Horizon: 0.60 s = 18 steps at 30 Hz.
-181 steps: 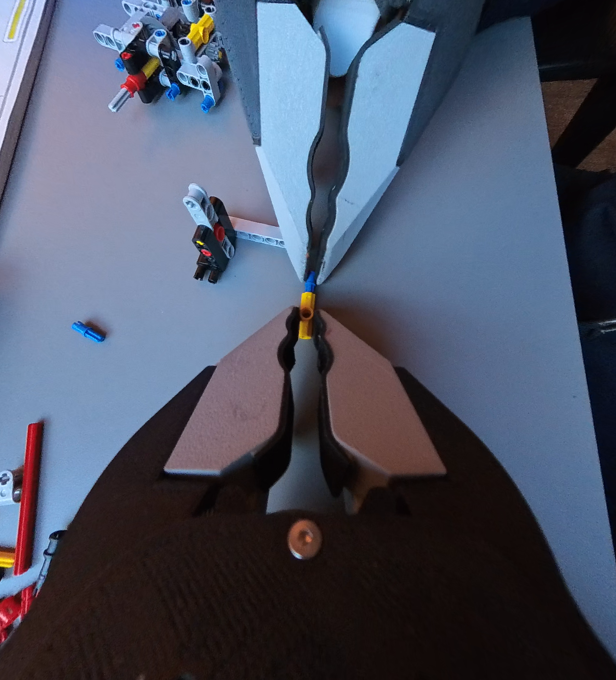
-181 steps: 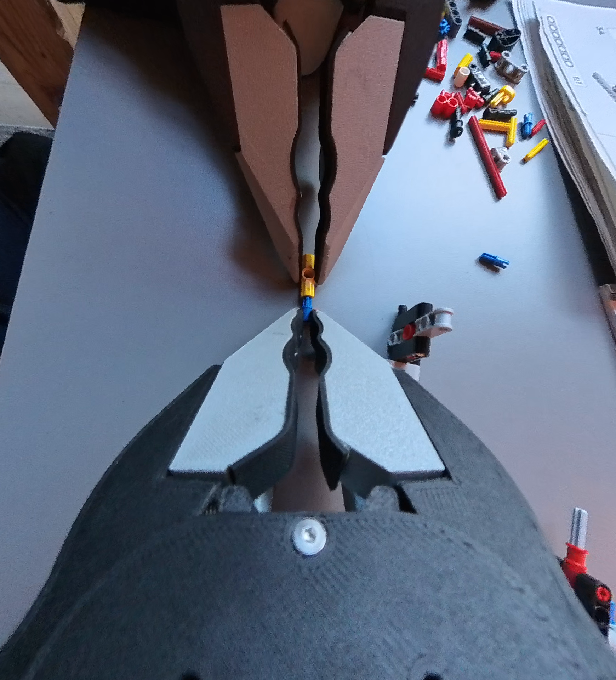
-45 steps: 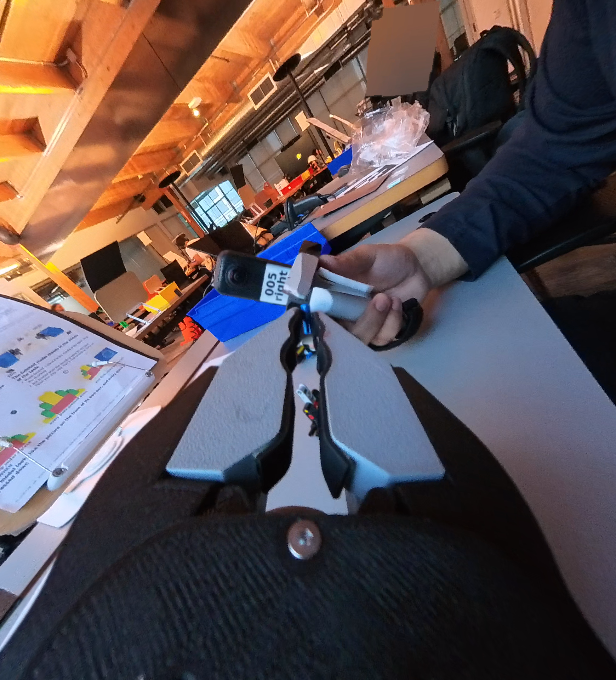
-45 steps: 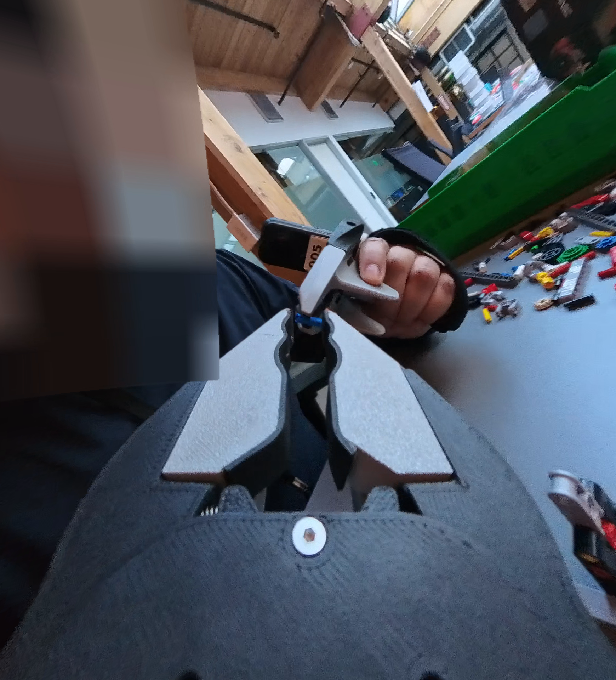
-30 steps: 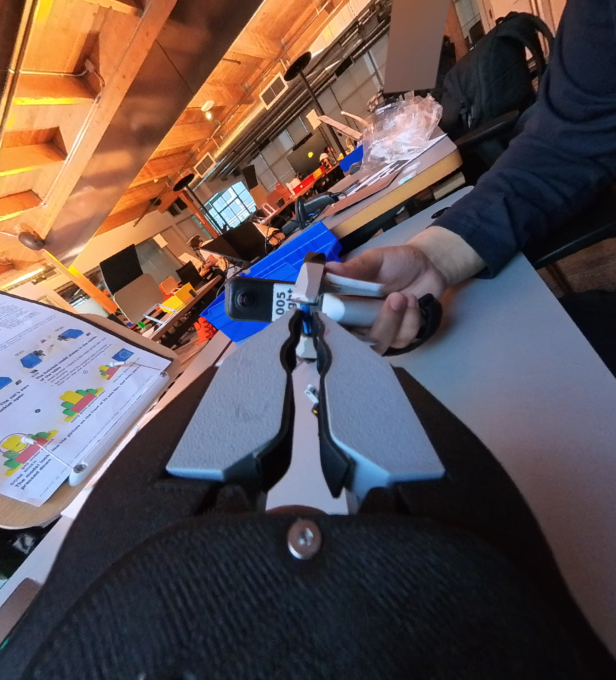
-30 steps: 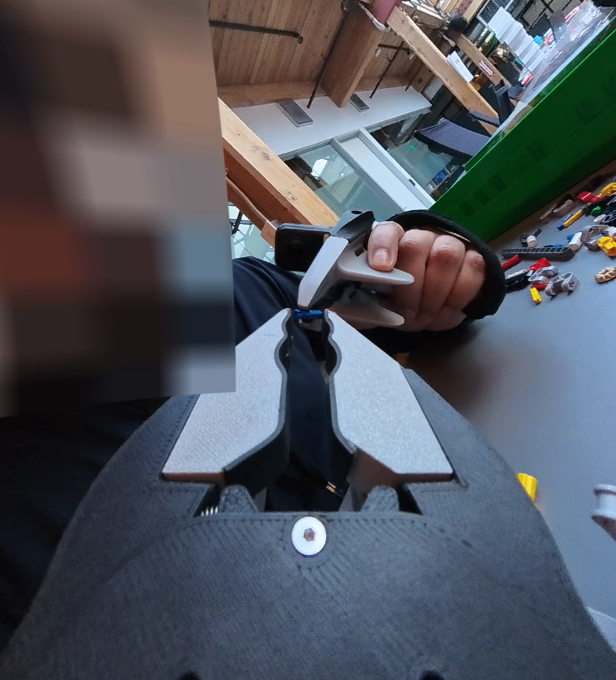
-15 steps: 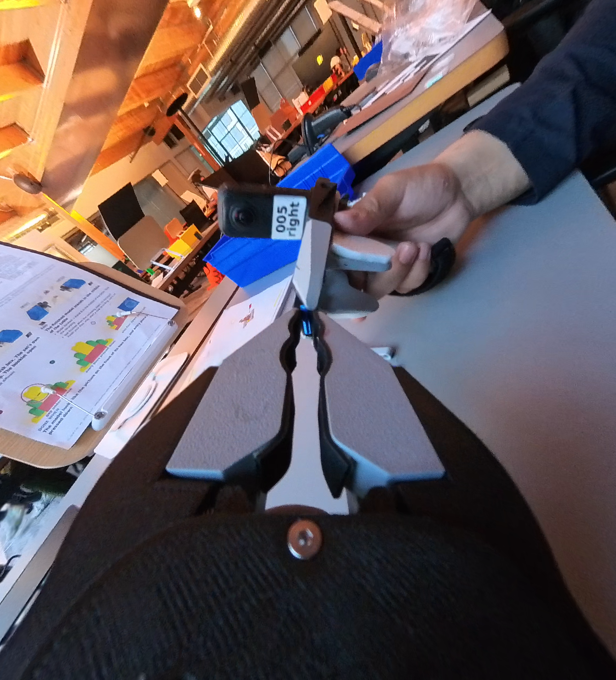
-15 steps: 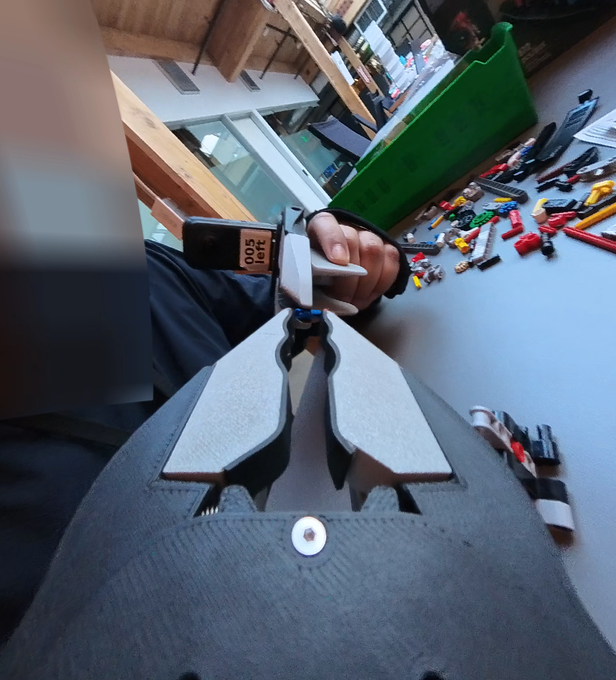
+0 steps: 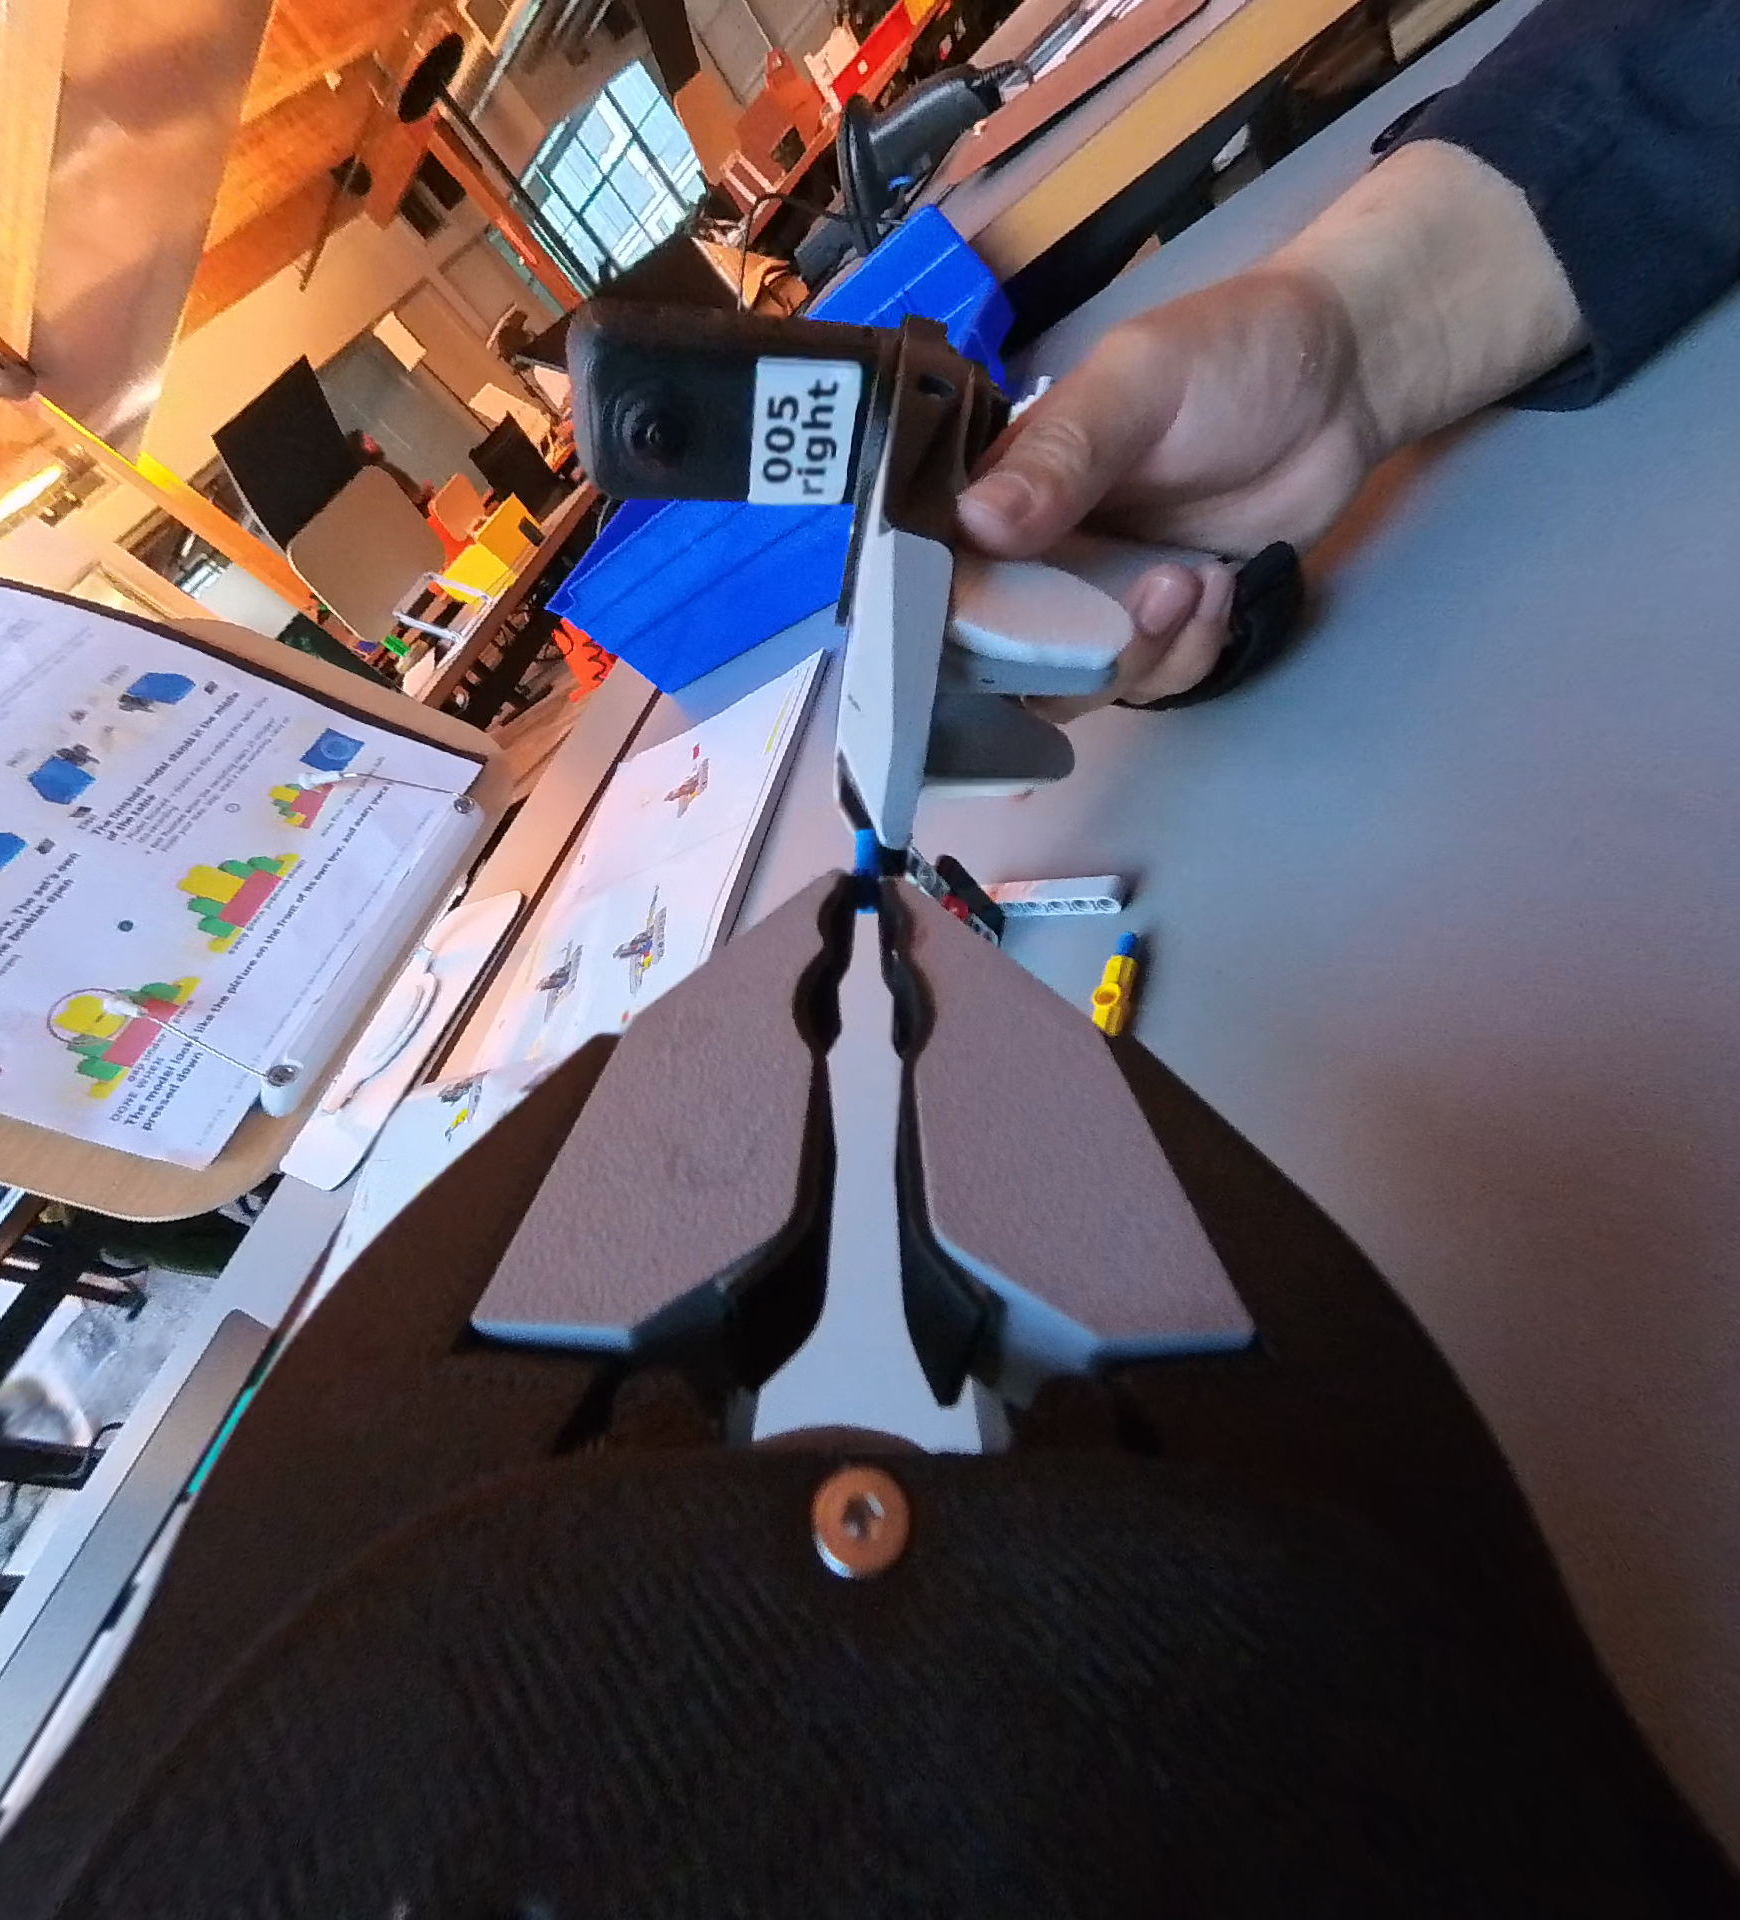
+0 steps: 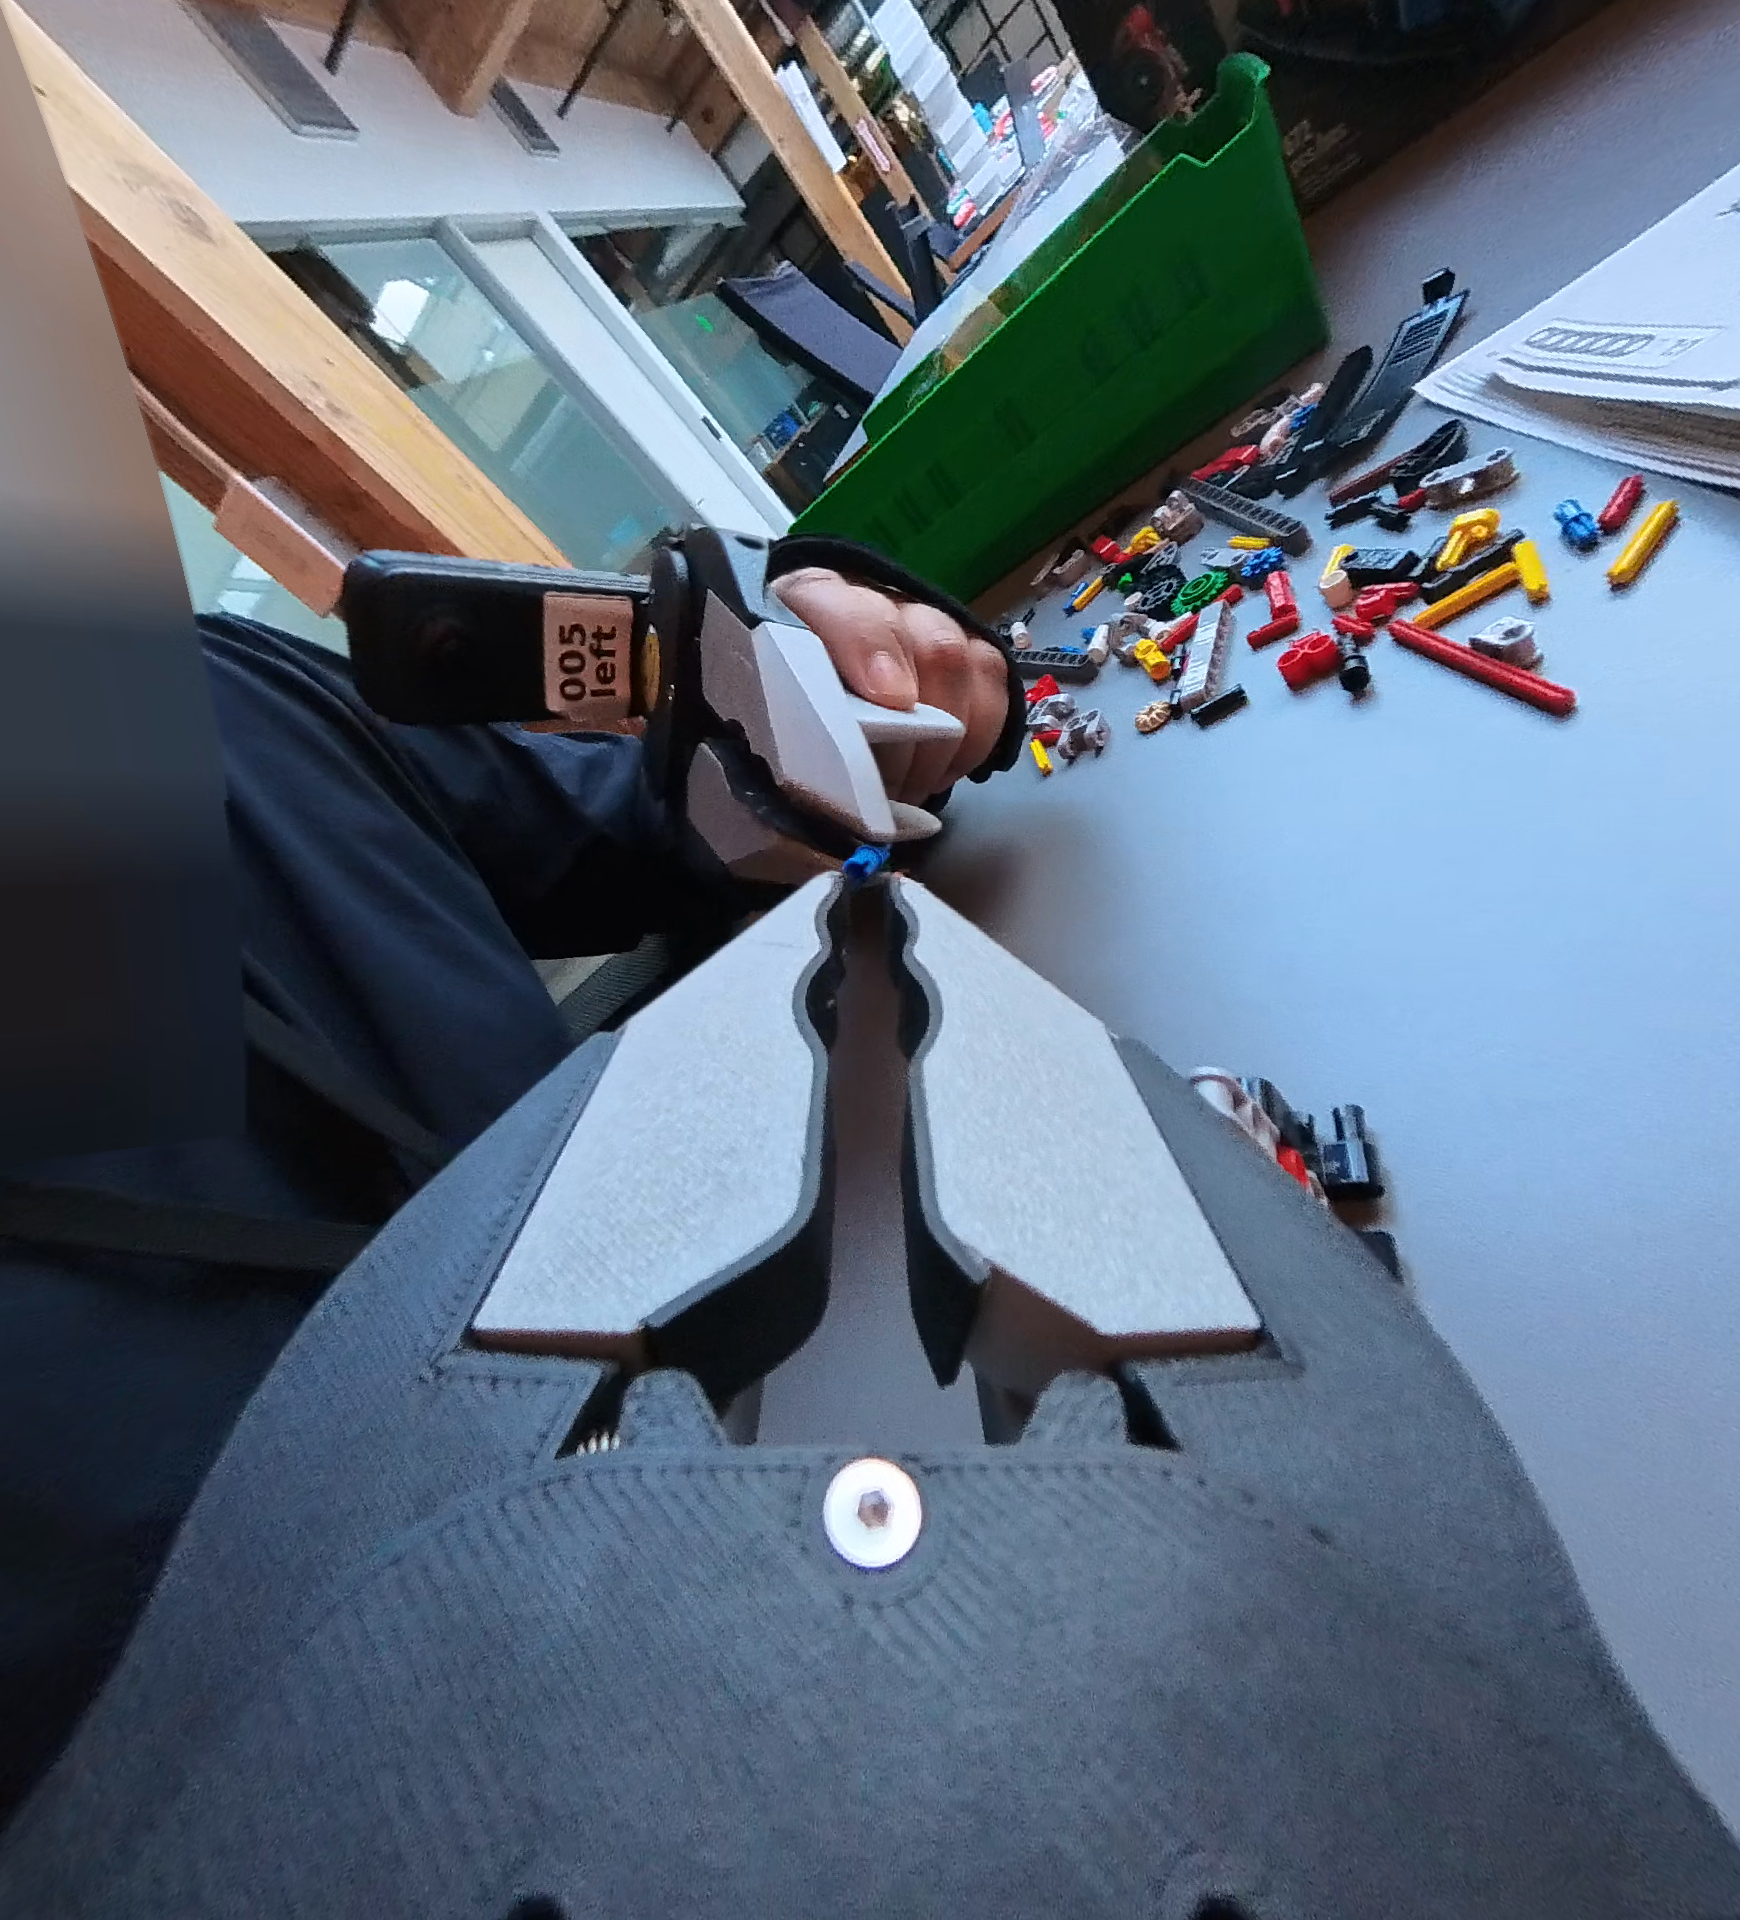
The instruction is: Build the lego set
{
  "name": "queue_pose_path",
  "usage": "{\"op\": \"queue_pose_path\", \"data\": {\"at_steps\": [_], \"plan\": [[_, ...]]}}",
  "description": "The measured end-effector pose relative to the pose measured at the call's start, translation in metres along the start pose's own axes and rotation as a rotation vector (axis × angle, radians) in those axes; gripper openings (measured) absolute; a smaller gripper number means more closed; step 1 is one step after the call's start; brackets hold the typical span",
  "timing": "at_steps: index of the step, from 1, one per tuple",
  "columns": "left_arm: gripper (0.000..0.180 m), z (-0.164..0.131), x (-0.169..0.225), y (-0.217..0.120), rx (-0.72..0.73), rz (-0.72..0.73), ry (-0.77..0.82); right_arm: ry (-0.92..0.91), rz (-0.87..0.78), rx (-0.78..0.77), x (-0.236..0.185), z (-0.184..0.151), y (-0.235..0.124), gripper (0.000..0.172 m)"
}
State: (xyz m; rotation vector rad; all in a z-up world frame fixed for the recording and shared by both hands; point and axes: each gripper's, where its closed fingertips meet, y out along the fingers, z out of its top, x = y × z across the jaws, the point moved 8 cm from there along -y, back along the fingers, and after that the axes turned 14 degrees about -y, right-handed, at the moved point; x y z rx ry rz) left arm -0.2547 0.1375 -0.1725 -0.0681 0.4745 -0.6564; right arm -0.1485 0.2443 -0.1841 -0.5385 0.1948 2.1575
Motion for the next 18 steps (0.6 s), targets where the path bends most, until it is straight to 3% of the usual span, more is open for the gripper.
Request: {"op": "queue_pose_path", "data": {"at_steps": [7, 12, 18], "plan": [[0.002, -0.008, 0.001, 0.006, -0.075, -0.04, -0.029, -0.176, -0.135, -0.097, -0.004, -0.001, 0.002, 0.007], [0.001, -0.01, 0.003, 0.006, -0.087, -0.052, -0.026, -0.35, -0.243, -0.188, -0.01, -0.002, 0.006, 0.001], [0.001, -0.002, 0.0, -0.001, 0.025, -0.102, -0.092, -0.246, -0.118, -0.094, -0.012, 0.003, 0.003, 0.001]]}}
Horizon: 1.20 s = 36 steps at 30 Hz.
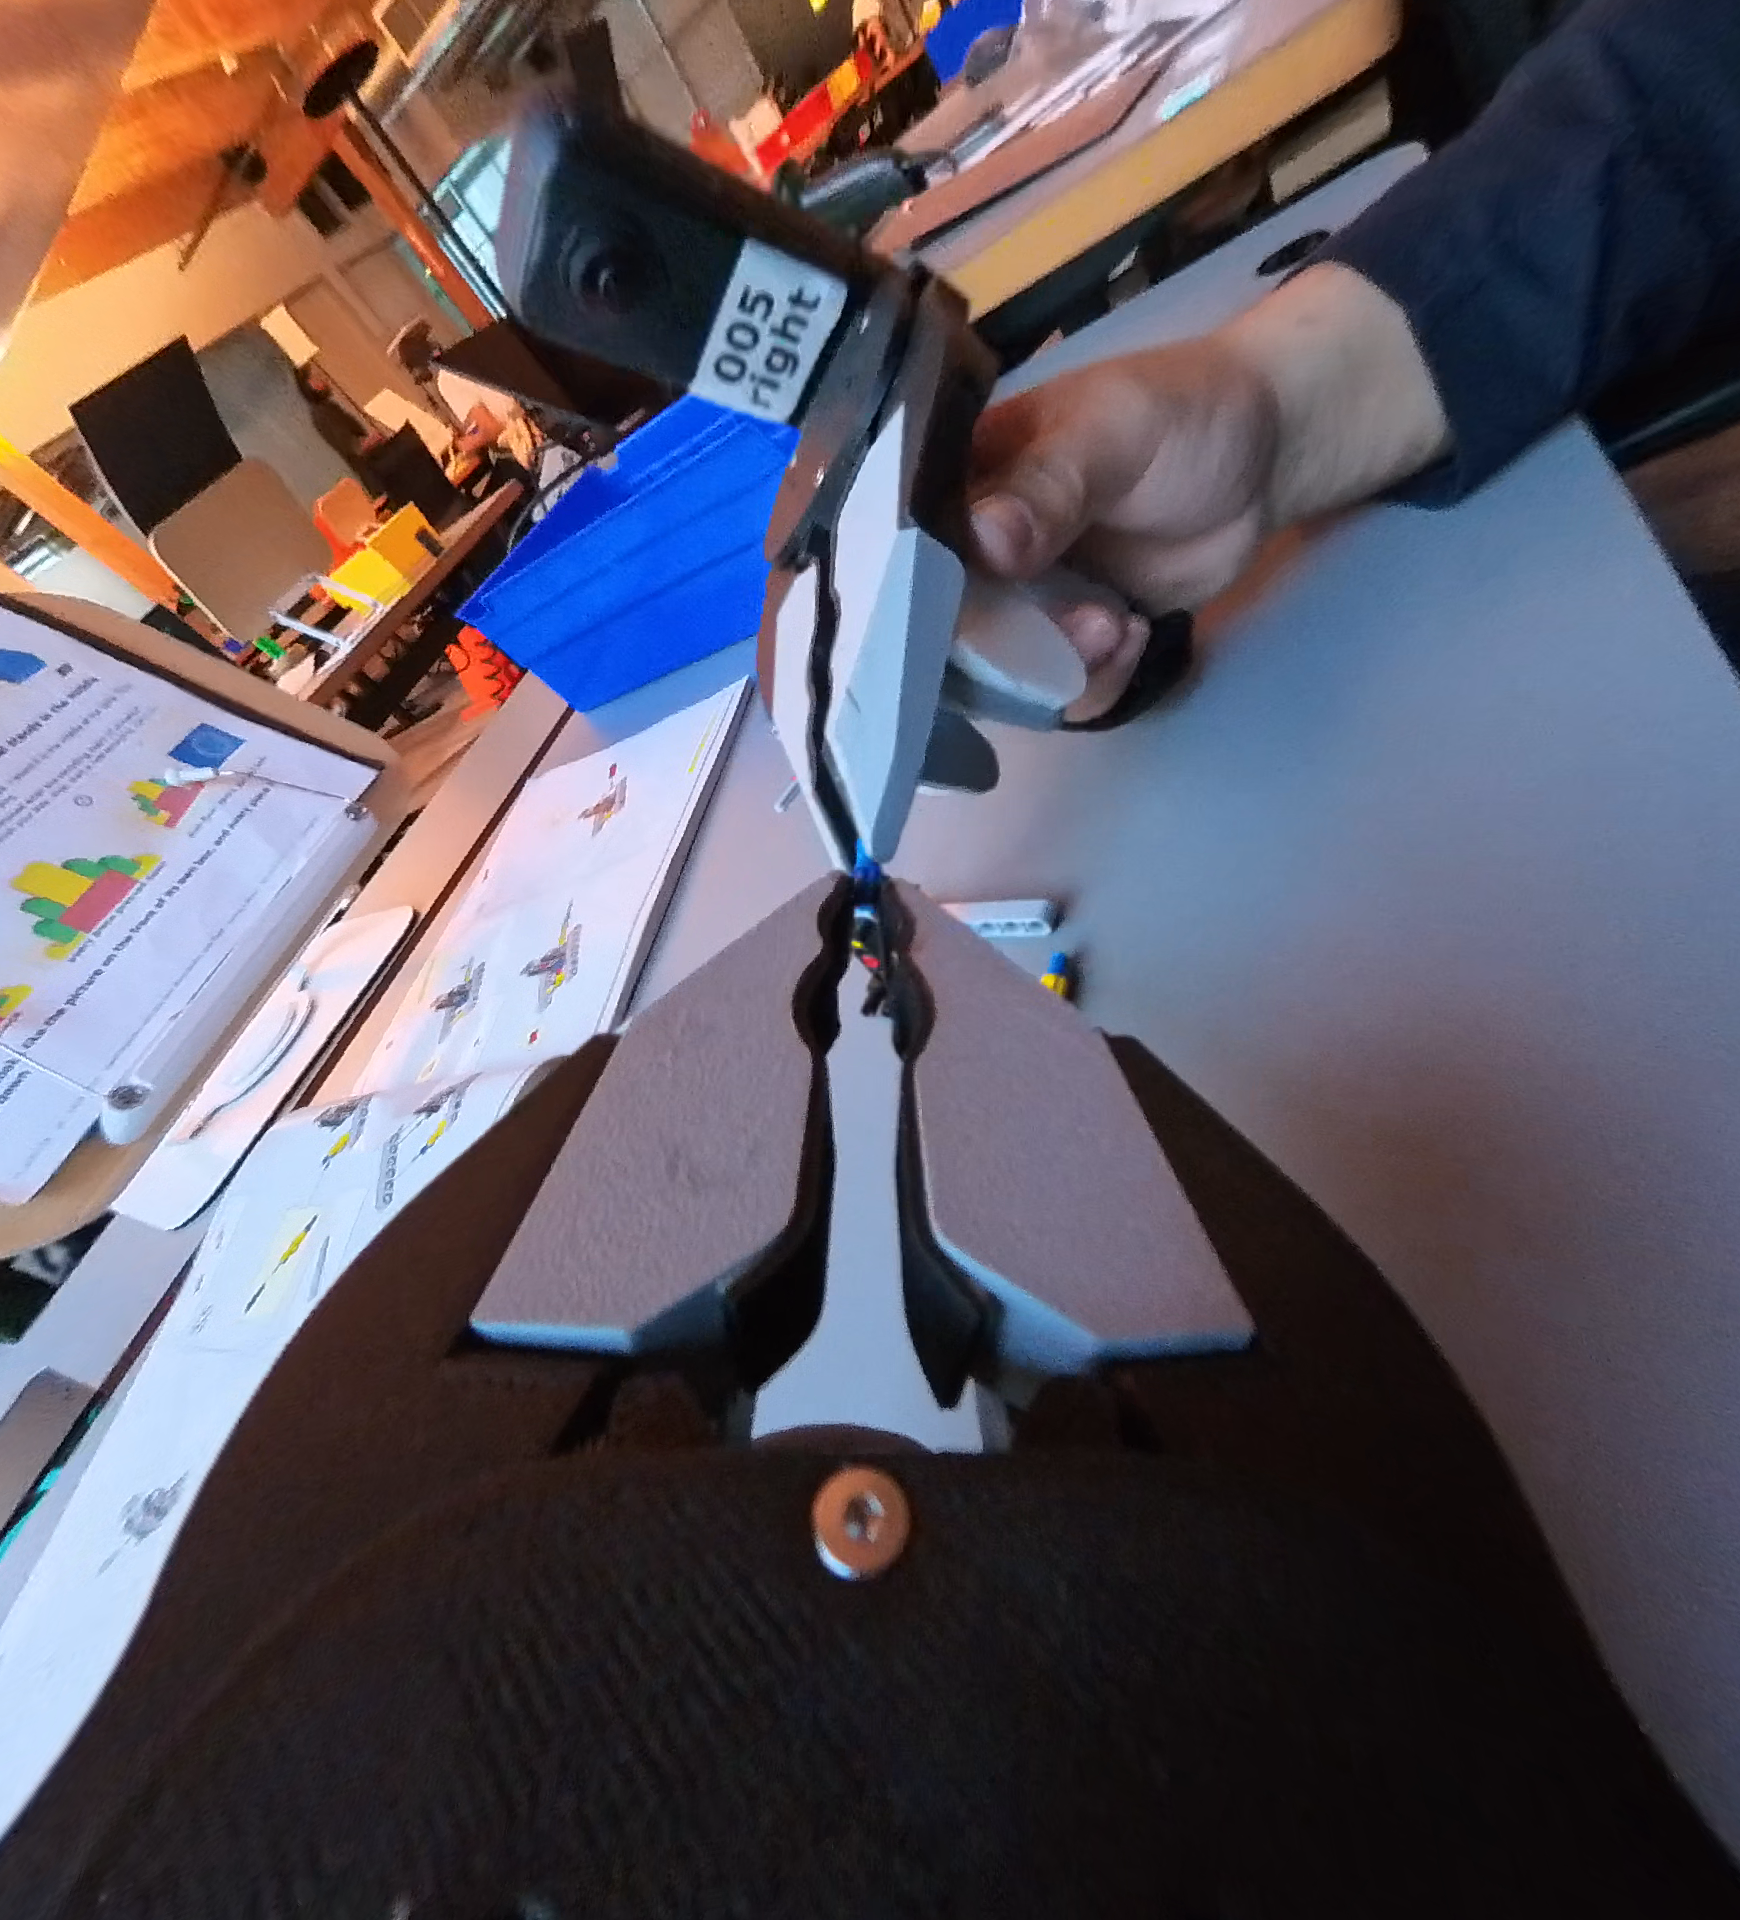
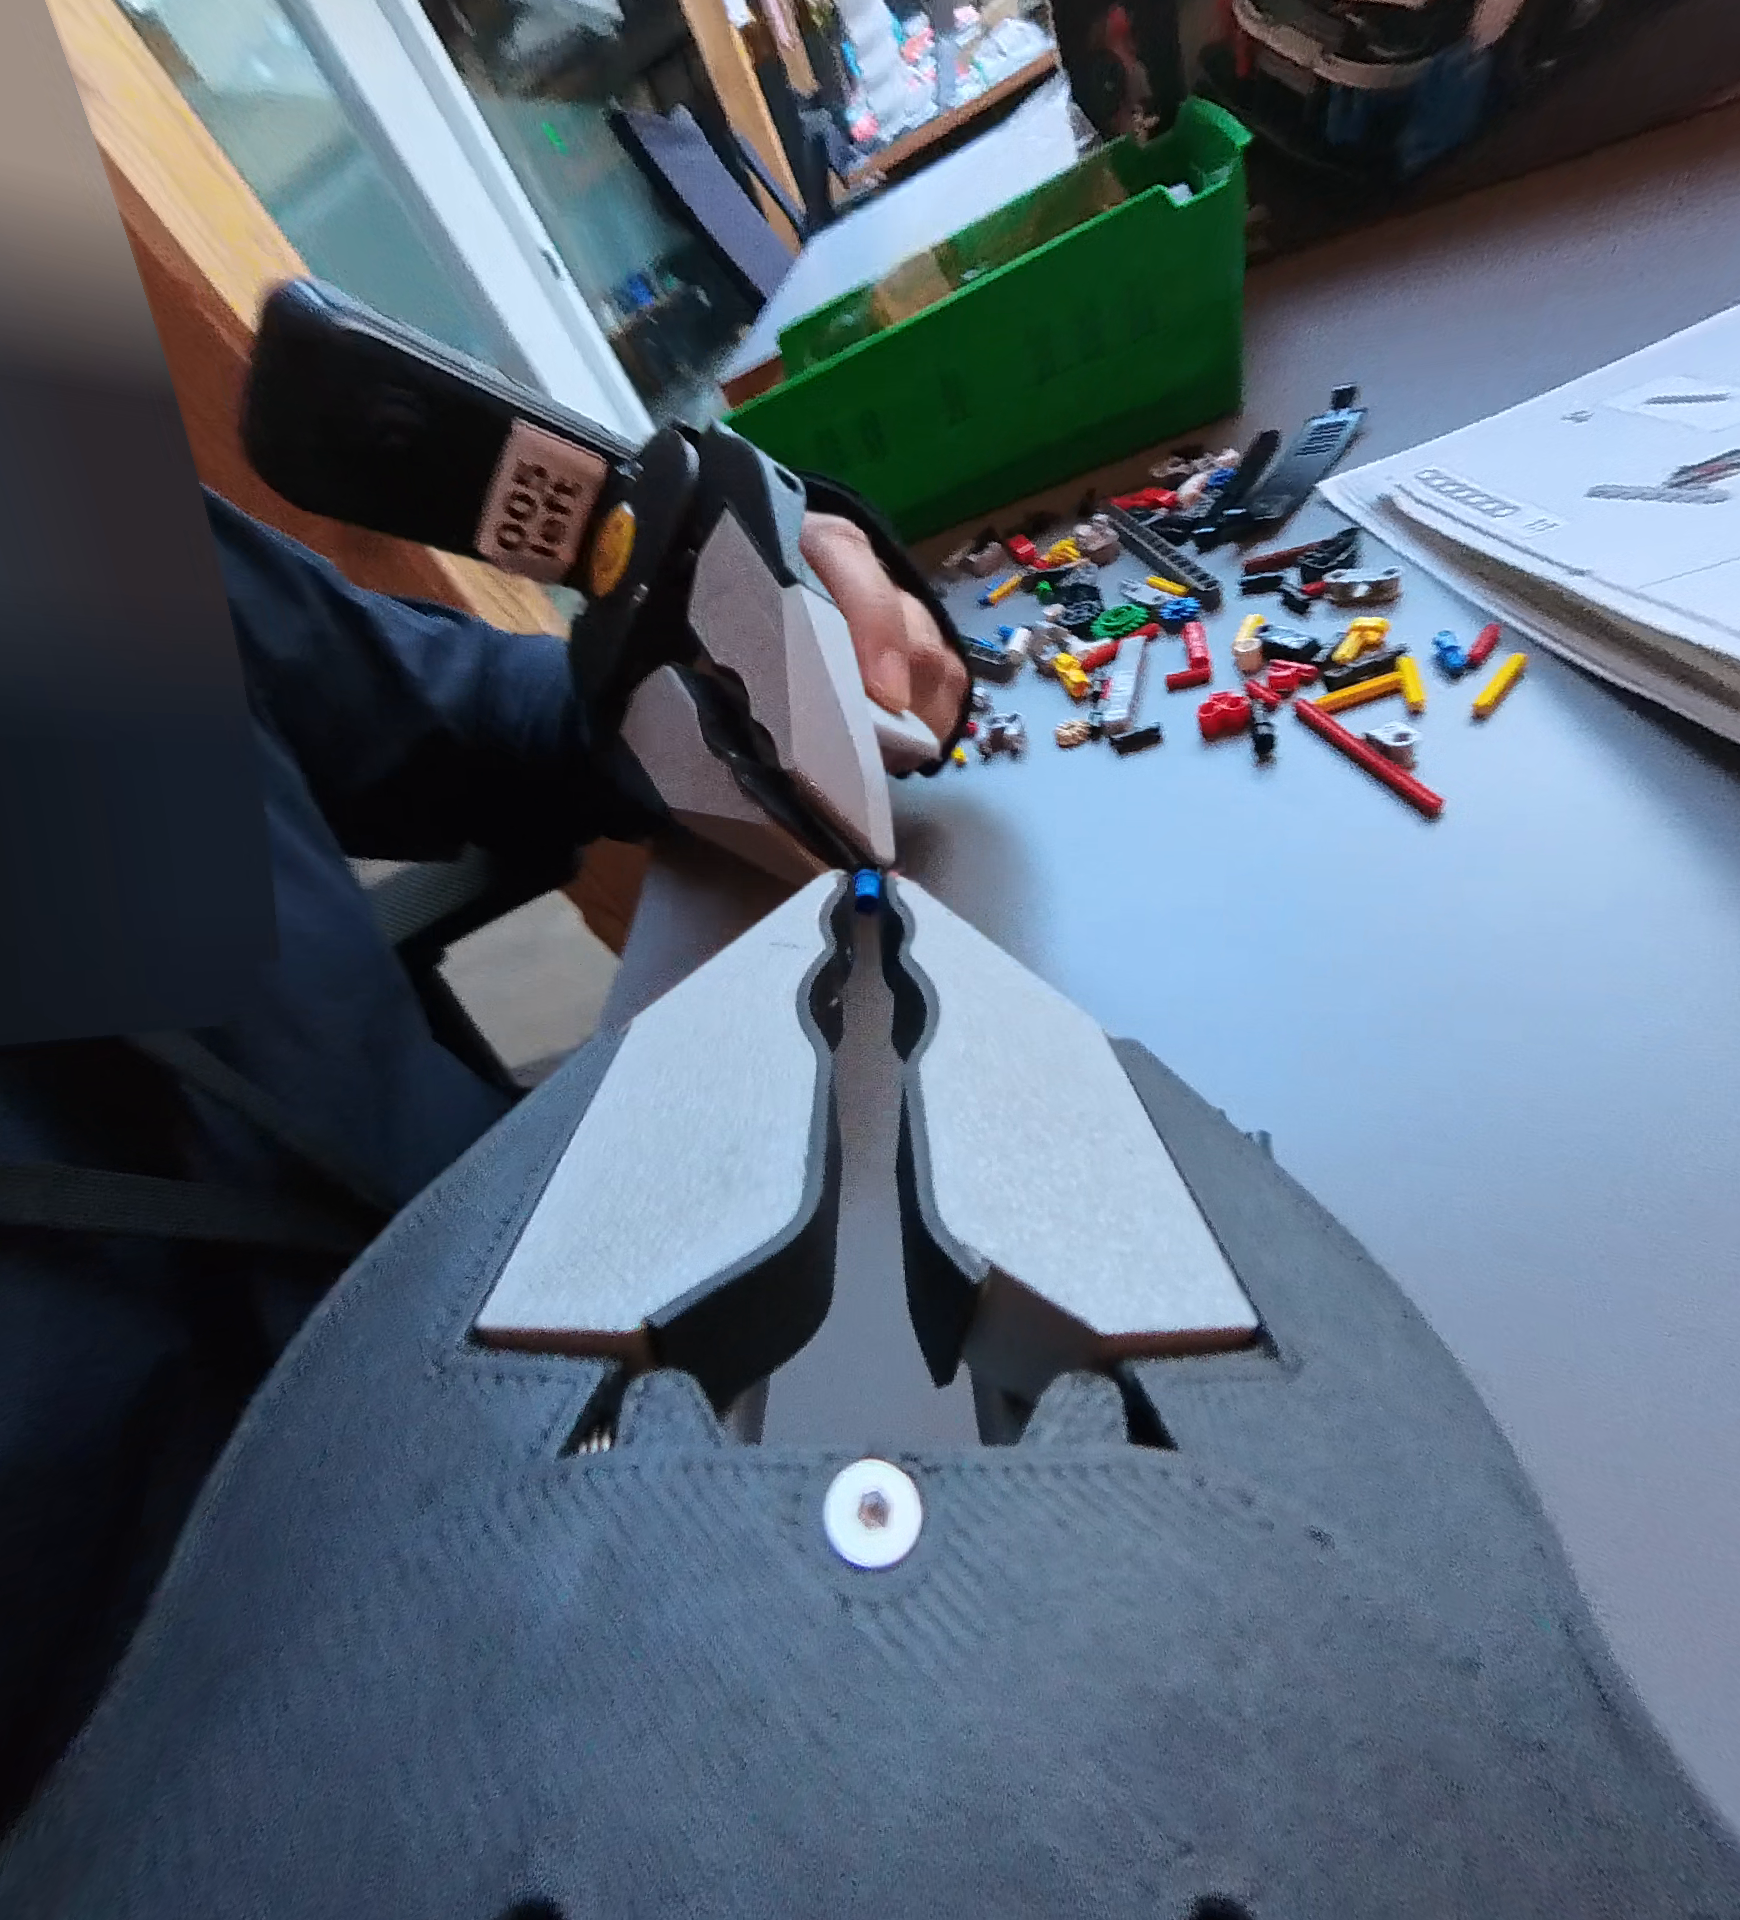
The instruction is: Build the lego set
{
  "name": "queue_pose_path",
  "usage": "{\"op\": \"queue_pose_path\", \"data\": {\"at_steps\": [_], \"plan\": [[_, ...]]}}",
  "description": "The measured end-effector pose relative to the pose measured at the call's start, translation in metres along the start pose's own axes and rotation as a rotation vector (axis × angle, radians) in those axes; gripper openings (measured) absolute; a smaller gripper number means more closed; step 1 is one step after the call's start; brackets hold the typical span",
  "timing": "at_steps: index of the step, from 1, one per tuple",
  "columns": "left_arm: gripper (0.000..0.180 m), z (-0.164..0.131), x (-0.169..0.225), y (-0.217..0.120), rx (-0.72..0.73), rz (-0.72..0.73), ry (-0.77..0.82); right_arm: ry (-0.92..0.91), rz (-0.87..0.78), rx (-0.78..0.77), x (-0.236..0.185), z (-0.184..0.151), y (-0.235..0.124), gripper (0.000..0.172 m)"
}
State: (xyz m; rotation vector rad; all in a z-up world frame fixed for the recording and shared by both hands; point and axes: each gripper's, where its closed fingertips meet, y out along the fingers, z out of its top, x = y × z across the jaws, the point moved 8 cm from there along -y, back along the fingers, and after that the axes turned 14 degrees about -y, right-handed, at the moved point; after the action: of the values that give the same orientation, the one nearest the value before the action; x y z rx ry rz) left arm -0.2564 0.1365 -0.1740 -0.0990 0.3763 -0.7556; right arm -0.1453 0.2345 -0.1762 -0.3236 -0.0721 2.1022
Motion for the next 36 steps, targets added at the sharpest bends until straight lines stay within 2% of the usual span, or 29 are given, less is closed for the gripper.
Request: {"op": "queue_pose_path", "data": {"at_steps": [7, 17, 21, 23, 29, 33, 36], "plan": [[0.003, -0.001, -0.001, -0.003, 0.014, -0.026, -0.018, 0.145, 0.091, 0.062, 0.005, -0.002, -0.002, 0.0], [0.002, -0.002, -0.001, -0.002, -0.014, -0.042, -0.04, 0.171, 0.099, 0.044, 0.004, -0.005, 0.004, 0.0], [0.001, -0.014, -0.006, 0.003, -0.129, -0.062, -0.111, 0.045, -0.043, -0.076, 0.007, -0.011, 0.004, 0.001], [0.002, -0.026, -0.009, 0.007, -0.249, -0.083, -0.179, -0.037, -0.12, -0.15, 0.008, -0.013, 0.005, 0.0], [0.002, -0.048, -0.016, 0.01, -0.518, -0.183, -0.36, -0.13, -0.168, -0.259, 0.004, -0.019, 0.012, 0.001], [0.002, -0.05, -0.018, 0.009, -0.551, -0.247, -0.467, -0.161, -0.169, -0.302, 0.001, -0.021, 0.016, 0.003], [0.007, -0.051, -0.026, 0.007, -0.577, -0.218, -0.452, -0.198, -0.179, -0.318, -0.002, -0.022, 0.017, 0.003]]}}
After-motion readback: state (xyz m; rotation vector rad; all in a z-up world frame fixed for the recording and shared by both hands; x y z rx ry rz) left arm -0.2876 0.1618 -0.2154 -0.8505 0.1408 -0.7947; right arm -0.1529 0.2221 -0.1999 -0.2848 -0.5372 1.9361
